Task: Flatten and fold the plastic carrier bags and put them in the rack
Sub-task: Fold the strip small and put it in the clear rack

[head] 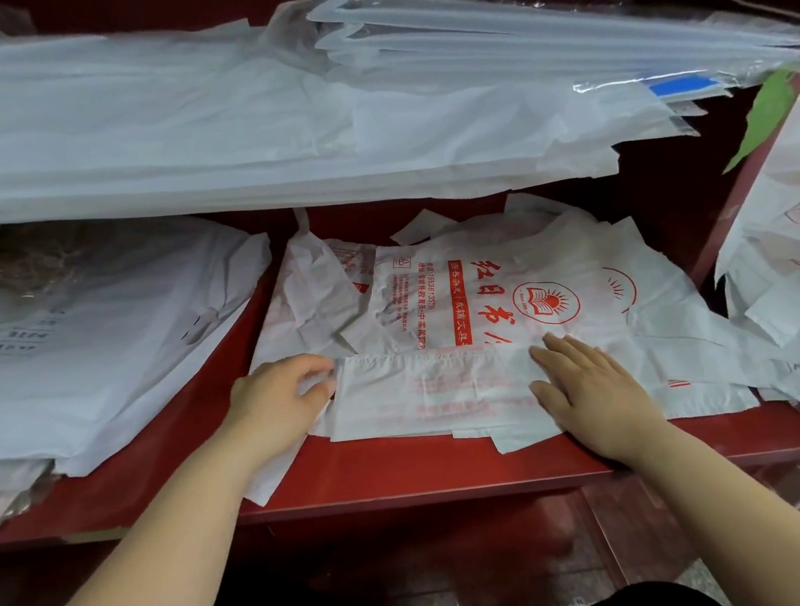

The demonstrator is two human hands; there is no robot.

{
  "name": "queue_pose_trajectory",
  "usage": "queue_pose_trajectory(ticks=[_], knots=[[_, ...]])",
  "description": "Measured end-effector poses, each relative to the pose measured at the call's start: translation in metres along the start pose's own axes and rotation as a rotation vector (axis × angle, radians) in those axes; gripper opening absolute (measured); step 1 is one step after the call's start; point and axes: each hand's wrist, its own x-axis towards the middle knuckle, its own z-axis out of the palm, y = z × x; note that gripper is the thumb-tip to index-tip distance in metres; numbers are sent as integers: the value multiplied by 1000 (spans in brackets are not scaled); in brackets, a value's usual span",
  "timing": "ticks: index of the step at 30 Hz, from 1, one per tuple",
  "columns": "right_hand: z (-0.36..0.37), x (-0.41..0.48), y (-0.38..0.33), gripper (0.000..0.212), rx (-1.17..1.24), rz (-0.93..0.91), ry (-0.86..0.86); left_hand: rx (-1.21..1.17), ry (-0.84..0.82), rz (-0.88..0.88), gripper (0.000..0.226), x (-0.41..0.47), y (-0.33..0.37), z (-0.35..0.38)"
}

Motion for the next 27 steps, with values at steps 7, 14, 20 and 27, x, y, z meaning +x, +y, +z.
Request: queue_pose_trajectory(ticks=[7,14,20,27], knots=[[-1,-3,-1,52,46,17,55,213,-249,1,53,46,34,3],[-35,17,12,72,126,338,-55,405,-393,-13,50,63,50,2],[-46,38,20,50,288,369,-216,340,-328,33,19,61,41,0],[-59,47,16,54,418,304,-134,-98,-217,101,24,25,31,-8]])
